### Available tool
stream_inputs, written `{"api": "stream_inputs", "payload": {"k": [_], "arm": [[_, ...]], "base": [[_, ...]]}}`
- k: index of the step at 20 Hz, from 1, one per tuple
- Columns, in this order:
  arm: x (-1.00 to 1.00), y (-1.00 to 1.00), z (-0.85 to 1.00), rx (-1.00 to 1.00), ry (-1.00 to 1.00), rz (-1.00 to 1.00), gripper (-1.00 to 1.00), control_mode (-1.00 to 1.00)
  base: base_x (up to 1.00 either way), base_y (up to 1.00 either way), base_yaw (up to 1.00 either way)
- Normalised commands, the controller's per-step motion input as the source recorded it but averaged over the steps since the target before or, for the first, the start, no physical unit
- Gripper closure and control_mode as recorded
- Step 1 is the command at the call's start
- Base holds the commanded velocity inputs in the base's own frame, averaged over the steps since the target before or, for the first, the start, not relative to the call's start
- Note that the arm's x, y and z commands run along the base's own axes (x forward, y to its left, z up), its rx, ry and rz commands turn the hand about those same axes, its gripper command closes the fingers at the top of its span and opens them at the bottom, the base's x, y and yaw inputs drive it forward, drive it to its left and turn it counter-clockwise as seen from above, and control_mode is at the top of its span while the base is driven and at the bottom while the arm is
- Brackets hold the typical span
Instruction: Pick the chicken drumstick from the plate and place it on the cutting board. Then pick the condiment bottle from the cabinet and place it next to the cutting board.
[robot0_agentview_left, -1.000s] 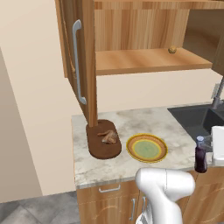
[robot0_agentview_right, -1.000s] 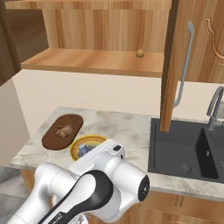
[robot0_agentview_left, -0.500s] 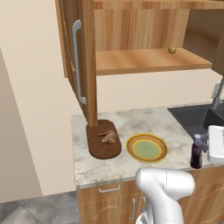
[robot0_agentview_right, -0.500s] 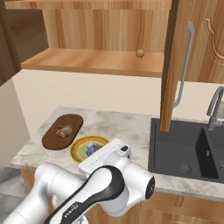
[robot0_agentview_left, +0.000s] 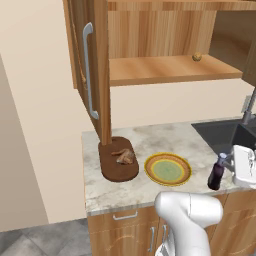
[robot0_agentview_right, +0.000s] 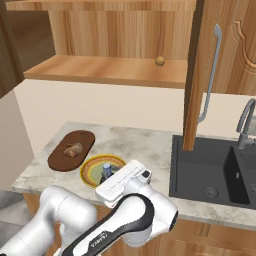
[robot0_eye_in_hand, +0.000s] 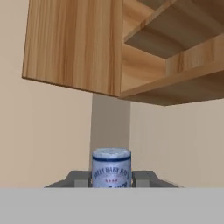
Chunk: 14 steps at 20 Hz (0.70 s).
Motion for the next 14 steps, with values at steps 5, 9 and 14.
{"api": "stream_inputs", "payload": {"k": [5, 9, 14], "arm": [[0.10, -0.13, -0.18, 0.02, -0.08, 0.00, 1.00, -1.00], [0.14, -0.17, -0.29, -0.01, -0.04, 0.00, 1.00, -1.00], [0.22, -0.14, -0.36, -0.01, -0.02, 0.00, 1.00, -1.00]], "base": [[0.00, 0.00, 0.00], [0.00, 0.00, 0.00], [0.00, 0.00, 0.00]]}}
